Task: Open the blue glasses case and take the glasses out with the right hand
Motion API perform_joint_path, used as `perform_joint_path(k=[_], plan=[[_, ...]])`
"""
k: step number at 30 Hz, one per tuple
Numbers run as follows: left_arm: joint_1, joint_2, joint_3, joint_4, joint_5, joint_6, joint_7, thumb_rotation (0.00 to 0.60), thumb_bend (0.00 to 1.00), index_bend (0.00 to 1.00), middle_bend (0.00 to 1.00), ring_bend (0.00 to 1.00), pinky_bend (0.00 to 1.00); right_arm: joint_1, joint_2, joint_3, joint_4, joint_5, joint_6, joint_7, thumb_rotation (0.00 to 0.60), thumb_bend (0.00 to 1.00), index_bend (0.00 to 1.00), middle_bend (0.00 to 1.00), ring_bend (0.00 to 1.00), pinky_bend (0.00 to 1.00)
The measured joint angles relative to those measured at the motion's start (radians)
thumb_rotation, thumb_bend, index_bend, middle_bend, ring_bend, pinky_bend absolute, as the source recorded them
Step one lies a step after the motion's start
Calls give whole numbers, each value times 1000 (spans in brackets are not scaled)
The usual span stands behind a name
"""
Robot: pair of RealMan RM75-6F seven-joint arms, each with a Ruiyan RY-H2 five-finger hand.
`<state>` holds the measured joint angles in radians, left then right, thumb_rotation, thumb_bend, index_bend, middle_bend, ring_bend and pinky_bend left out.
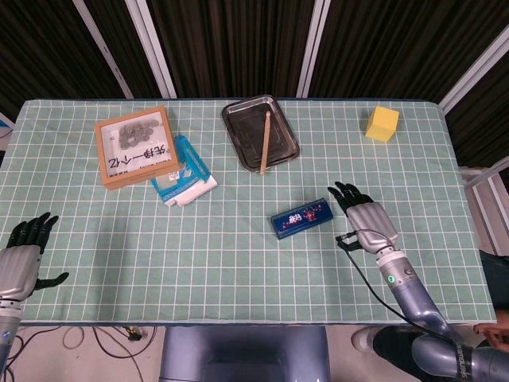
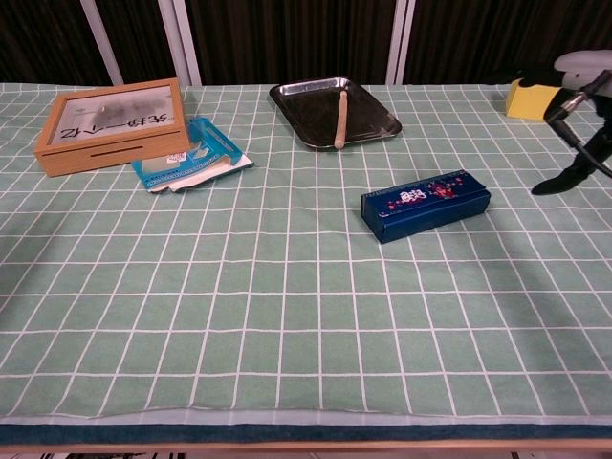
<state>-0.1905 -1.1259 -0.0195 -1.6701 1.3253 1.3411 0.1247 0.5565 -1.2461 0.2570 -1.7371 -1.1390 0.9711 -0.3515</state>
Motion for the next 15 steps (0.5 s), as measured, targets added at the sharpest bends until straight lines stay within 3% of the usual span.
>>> perform_joint_path(k=[7,15], plan=[[-3,11,-7,-7,-11,-22,-15,600,65,0,0,0,0,103,-80,3,74,147,-79,-92,600,155,0,0,0,235],[-6,19,-13,-15,-28,-45,-22,600,65,0,0,0,0,180,-168,-12,171,236,-109,-148,600,155,11,0,0,235]])
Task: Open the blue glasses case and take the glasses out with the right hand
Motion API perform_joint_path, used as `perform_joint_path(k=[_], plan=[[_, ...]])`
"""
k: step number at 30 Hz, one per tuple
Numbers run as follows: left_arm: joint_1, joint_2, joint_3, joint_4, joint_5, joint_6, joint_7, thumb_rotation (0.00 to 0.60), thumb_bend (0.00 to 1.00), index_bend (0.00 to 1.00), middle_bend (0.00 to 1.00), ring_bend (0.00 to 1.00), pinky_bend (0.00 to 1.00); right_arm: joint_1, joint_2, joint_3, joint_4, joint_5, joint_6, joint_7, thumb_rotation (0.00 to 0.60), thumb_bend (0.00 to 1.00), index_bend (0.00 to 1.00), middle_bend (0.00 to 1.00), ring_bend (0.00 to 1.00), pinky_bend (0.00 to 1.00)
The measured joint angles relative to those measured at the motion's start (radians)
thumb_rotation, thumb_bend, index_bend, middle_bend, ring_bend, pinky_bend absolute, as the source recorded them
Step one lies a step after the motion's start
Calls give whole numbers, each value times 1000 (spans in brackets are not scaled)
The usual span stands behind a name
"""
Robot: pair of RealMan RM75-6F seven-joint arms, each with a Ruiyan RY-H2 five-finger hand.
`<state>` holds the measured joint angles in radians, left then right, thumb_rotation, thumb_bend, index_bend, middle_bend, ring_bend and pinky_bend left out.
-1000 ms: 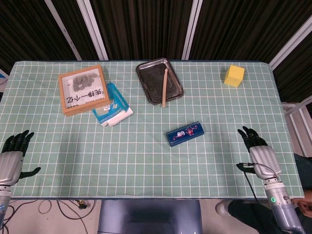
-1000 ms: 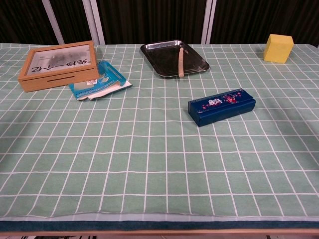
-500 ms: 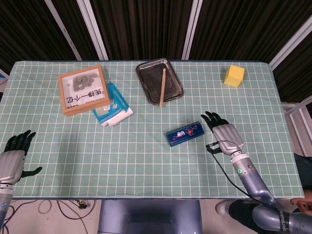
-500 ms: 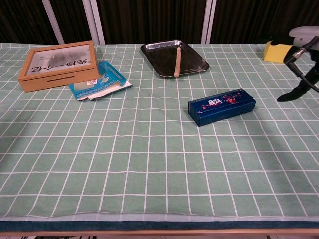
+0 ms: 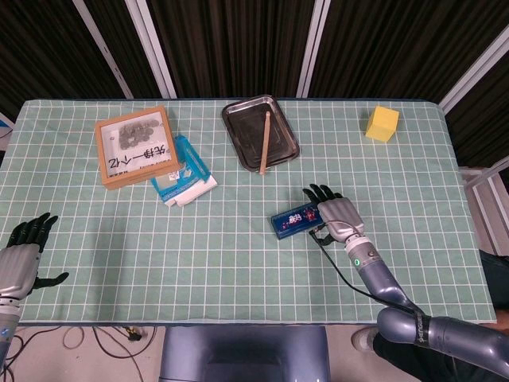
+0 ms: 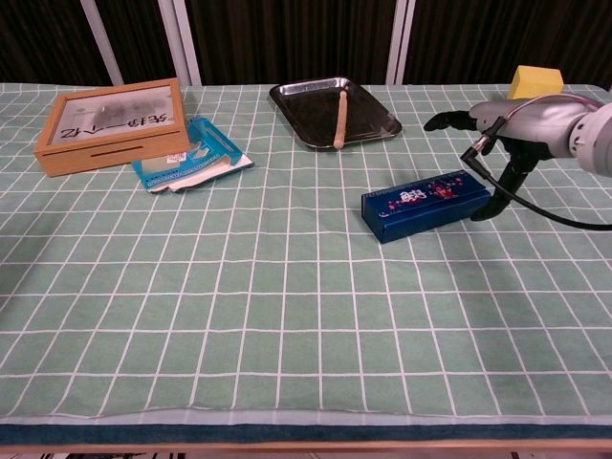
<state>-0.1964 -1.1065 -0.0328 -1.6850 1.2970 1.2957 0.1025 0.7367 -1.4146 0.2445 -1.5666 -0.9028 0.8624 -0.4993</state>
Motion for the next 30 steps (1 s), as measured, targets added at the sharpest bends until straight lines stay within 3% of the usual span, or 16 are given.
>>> perform_joint_path(k=[7,13,30], plan=[[-1,6,-7,-6,-17,-15,-6,600,65,0,0,0,0,57,-64,-8,91,77,-12,-38,600,155,149,0,0,235],[-2,8,-10,-11,-26,-24,-5,600,65,0,0,0,0,92,-101,-20,147,140,-9,-74,600,155,162,0,0,235],[0,14,-16,-21,-39,-32,-4,600,65,0,0,0,0,126,-117,-68,155,210,10,-126,600,153,254,0,0,235]])
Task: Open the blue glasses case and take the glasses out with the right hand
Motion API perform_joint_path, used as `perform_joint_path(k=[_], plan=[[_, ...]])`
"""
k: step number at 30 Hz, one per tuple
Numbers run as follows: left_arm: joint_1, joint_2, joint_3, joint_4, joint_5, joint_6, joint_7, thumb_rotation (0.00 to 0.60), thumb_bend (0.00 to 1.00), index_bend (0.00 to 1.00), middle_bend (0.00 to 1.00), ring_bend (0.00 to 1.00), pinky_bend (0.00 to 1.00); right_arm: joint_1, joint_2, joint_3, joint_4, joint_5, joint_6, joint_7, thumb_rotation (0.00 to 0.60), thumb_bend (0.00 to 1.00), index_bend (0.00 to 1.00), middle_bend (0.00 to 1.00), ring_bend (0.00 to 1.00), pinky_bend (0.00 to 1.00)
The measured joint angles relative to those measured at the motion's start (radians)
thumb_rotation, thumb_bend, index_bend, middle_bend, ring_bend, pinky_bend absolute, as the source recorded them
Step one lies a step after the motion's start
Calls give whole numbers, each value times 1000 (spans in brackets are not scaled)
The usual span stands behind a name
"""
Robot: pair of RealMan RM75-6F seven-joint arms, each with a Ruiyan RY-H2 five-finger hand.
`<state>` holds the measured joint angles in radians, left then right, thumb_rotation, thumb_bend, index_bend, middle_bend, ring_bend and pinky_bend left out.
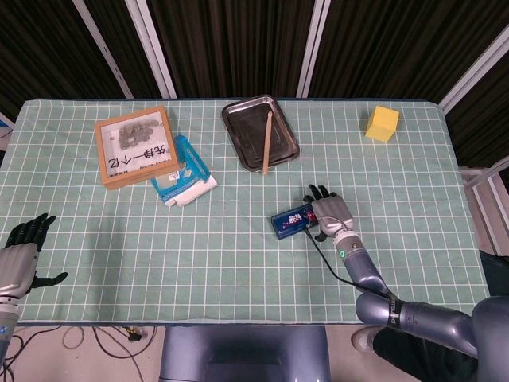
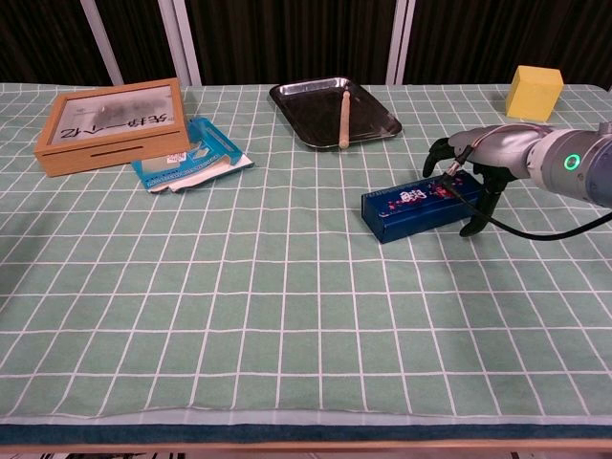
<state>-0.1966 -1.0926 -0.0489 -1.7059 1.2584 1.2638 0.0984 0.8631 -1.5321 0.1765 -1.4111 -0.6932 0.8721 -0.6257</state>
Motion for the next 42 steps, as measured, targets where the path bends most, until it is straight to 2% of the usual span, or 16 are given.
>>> perform_joint_path(k=[28,37,42], plan=[[5,6,3,-12,14,-1,-7,600,65,0,0,0,0,-24,55,-60,-191,30,126,-51,600,154,345,0,0,235],[7,8,1,-12,14,1,-12,600,65,0,0,0,0,-24,60,-53,-210,40,136,-42,600,154,155,0,0,235],[6,9,1,-13,12,-4,-13,600,65,0,0,0,0,-22,77,-41,-252,36,143,-33,600,208,129,0,0,235]])
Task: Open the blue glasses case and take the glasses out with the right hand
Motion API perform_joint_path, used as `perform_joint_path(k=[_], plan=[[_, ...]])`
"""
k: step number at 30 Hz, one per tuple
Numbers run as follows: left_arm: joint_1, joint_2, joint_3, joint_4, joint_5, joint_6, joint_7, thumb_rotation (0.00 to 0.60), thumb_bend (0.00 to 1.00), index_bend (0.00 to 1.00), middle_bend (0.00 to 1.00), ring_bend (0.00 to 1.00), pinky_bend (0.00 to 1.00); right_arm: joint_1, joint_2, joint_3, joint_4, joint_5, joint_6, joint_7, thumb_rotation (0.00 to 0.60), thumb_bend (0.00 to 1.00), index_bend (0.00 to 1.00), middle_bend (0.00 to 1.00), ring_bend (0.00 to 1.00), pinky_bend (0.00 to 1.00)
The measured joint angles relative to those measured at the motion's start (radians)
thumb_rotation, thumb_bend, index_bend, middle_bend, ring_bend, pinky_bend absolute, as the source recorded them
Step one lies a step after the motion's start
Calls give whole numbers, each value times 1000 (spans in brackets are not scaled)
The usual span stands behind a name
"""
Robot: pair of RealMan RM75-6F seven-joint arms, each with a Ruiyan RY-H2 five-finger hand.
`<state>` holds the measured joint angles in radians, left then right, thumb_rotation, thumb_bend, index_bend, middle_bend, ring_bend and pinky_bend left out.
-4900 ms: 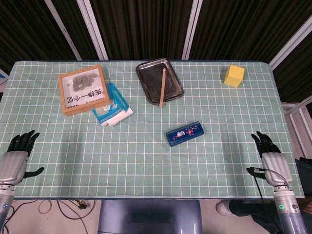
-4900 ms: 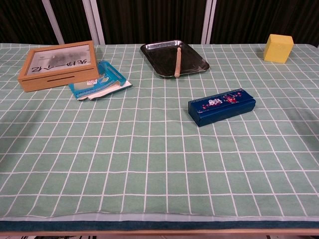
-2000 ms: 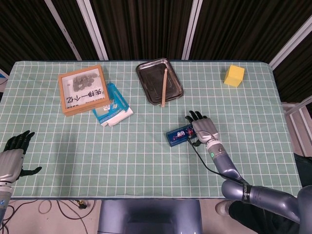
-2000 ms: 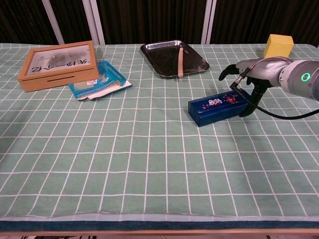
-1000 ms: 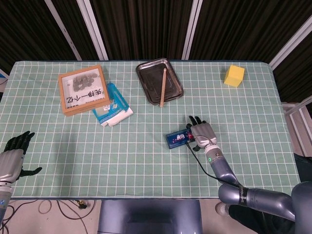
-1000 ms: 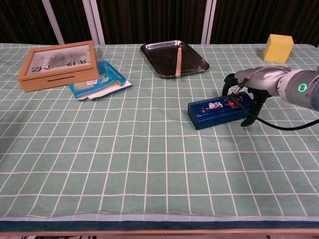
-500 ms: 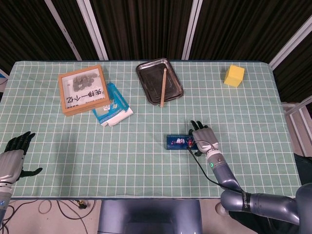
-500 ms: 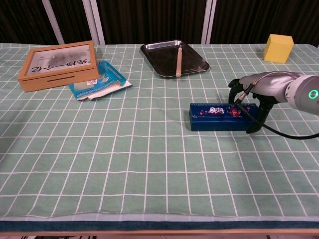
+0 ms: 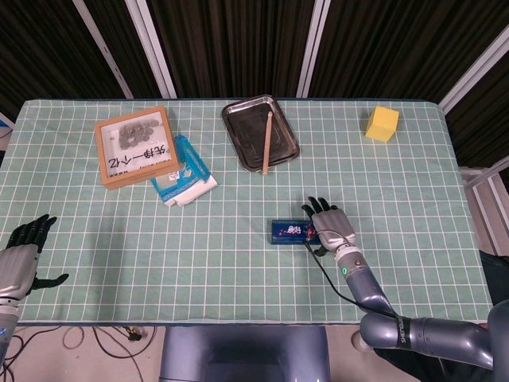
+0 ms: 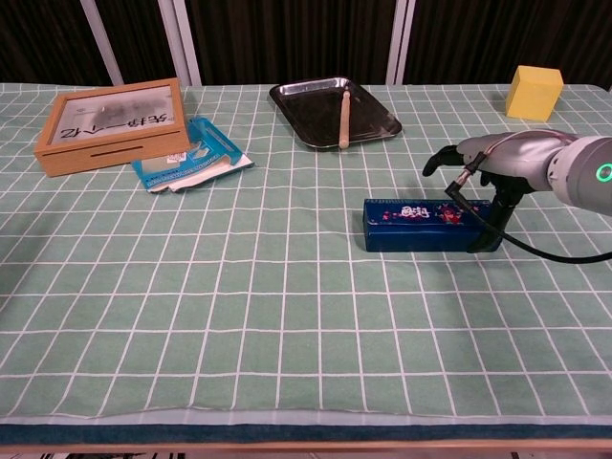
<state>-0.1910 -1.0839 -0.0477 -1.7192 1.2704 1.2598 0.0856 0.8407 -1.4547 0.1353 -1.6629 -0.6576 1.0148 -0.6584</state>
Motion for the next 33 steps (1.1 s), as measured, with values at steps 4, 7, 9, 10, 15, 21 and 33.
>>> perform_joint_path(k=[4,7,9,10,15,21,33], plan=[[0,0,0,-1,0,0,-1,600,65,0,0,0,0,9,16,14,-22,-5,-4,7,600,278,137,0,0,235],[0,1,-1,-2,-1,-1,-2,600,65,0,0,0,0,18,21,25,-31,24,-17,12,600,291,149,0,0,235],[0,1,-1,-2,-1,-1,-2,600,65,0,0,0,0,26,24,34,-36,51,-25,14,600,291,149,0,0,235],[0,1,-1,-2,-1,-2,-2,600,65,0,0,0,0,32,25,41,-38,71,-30,15,600,291,149,0,0,235],[0,2,-1,-2,-2,-4,-5,600,65,0,0,0,0,66,23,56,-32,142,-45,6,600,296,93,0,0,235],[-2,3,-2,-2,-3,-9,-10,600,65,0,0,0,0,99,21,52,-30,176,-47,-17,600,296,94,5,1,235],[-3,3,-3,-4,-6,-12,-12,600,65,0,0,0,0,137,13,23,-40,198,-16,-77,600,321,296,22,2,235]])
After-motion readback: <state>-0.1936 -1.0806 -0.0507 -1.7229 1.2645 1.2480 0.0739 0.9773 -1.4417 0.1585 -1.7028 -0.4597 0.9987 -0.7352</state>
